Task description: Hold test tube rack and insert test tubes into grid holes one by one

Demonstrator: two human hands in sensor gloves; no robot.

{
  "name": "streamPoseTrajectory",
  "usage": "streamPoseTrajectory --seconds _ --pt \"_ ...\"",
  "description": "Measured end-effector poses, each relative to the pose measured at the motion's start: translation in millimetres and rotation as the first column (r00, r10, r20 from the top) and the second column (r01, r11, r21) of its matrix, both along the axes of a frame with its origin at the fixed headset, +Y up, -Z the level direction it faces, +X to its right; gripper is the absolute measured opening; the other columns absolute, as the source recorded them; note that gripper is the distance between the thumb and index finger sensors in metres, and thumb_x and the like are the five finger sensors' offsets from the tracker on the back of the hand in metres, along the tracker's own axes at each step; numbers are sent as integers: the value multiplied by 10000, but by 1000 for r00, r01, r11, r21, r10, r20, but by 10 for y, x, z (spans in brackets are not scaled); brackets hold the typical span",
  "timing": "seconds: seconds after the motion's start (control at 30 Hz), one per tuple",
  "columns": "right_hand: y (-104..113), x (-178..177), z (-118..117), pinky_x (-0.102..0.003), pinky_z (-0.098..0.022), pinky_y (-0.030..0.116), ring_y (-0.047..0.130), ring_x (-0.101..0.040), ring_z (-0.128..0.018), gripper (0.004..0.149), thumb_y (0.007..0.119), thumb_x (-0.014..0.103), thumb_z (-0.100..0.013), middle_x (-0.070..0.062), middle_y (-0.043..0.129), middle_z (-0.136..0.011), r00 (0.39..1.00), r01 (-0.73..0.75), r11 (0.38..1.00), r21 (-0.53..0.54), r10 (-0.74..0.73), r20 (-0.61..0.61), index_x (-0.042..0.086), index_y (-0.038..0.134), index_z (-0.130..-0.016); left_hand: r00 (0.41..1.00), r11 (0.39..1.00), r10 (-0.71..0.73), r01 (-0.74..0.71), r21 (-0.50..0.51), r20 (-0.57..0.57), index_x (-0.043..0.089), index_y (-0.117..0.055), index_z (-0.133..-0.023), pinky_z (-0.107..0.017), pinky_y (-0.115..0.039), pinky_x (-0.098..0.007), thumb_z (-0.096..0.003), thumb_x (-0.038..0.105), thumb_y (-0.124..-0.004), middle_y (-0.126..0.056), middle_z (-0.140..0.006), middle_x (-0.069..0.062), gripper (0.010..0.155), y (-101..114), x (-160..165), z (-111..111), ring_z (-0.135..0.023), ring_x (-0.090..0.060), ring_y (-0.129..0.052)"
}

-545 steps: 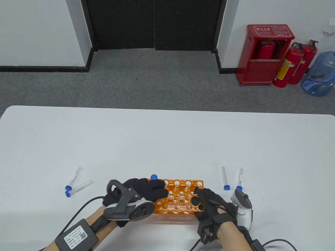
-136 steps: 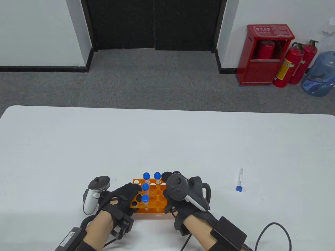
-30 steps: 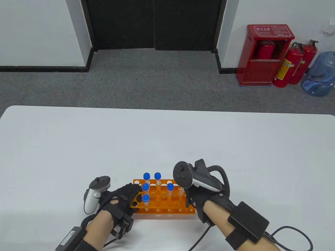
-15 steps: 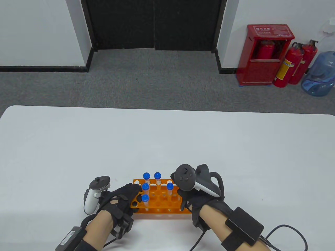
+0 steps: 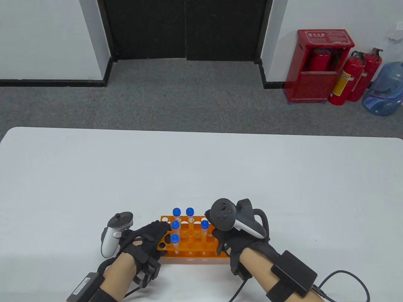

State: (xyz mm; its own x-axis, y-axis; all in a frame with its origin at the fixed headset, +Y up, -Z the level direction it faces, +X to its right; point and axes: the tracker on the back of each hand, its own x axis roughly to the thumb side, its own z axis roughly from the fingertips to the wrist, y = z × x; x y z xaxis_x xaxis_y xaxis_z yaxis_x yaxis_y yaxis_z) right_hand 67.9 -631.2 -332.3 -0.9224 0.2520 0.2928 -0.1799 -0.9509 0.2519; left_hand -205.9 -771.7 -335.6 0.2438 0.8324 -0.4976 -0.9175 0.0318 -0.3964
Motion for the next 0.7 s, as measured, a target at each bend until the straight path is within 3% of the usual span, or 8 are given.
streamPoseTrajectory --seconds 0.17,0.3,0.47,0.7 --pt "92 113 9 -633 -603 615 638 -417 -961 827 887 299 -379 -104 457 -1155 998 -14 998 -57 17 57 245 448 -1078 1000 1000 1 -1 0 0 426 -702 -818 -209 -934 -116 -434 602 -624 -877 -620 249 429 1 0 1 -311 16 -1009" --pt "156 434 -94 -694 -699 446 340 -430 -1092 877 863 282 -400 -93 231 -1201 983 31 999 -34 -24 185 297 325 -1092 1000 1000 6 -6 0 -3 426 -702 -818 -209 -934 -116 -434 603 -623 -876 -620 251 430 1 -2 -1 -312 17 -1009" --pt "30 921 -198 -706 -745 213 25 -398 -1093 886 834 274 -433 -41 15 -1189 909 192 981 -13 -173 378 377 238 -1080 1000 1000 6 -6 2 -3 427 -703 -817 -207 -935 -116 -434 603 -623 -877 -619 250 429 0 -3 -4 -310 17 -1010" --pt "-345 1332 -193 -648 -728 84 -93 -350 -1045 887 826 299 -438 -4 -68 -1163 835 258 966 21 -234 498 429 212 -1065 1000 1000 6 -7 -1 -2 427 -703 -817 -207 -935 -115 -434 603 -623 -877 -619 250 430 -2 -1 -2 -309 17 -1010"
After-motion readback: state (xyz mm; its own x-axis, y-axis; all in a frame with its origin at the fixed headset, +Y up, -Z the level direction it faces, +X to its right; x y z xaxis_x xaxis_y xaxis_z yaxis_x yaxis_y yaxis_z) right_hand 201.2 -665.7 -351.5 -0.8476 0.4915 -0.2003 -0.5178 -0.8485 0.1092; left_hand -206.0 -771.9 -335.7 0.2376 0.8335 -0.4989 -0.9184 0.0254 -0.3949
